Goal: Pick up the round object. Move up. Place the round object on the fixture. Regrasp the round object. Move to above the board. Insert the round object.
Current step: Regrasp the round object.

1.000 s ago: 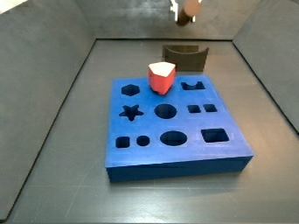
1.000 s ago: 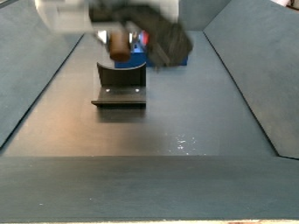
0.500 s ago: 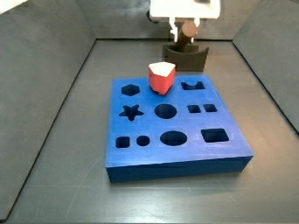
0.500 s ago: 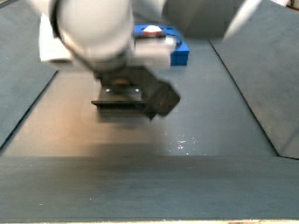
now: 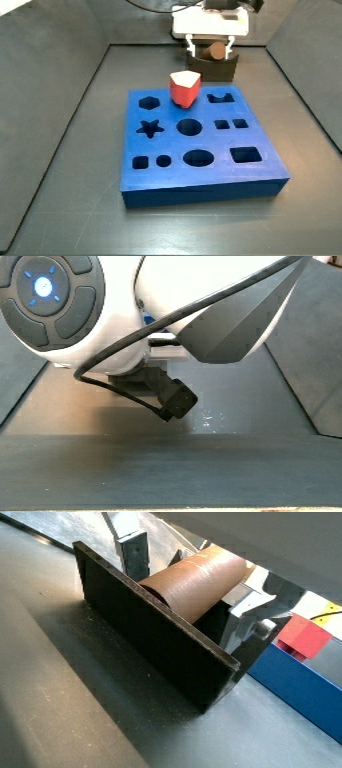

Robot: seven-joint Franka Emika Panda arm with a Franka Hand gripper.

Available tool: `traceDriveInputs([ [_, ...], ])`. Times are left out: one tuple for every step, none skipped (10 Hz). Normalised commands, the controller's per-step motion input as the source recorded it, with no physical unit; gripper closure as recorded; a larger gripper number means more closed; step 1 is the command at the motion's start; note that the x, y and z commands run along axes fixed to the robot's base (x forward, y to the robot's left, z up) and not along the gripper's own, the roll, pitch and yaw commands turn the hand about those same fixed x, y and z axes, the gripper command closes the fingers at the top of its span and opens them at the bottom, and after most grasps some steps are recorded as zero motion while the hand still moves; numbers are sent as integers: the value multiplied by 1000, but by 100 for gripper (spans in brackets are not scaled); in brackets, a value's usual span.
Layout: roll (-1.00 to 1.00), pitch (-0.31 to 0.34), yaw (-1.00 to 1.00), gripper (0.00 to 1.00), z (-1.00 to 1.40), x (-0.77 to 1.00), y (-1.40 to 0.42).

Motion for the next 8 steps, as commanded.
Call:
traceDriveInputs([
  [-7, -51, 32, 0, 1000, 0, 0],
  [-7, -43, 37, 0, 1000, -7, 0],
  [7, -21, 48, 0, 1000, -26, 1],
  [36, -2, 54, 0, 1000, -35, -5],
  [42, 14, 54, 0, 1000, -39, -6],
  [50, 45, 49, 0, 929, -45, -2],
  [47, 75, 40, 0, 759, -44, 1],
  [46, 105, 34, 0, 590, -39, 3],
])
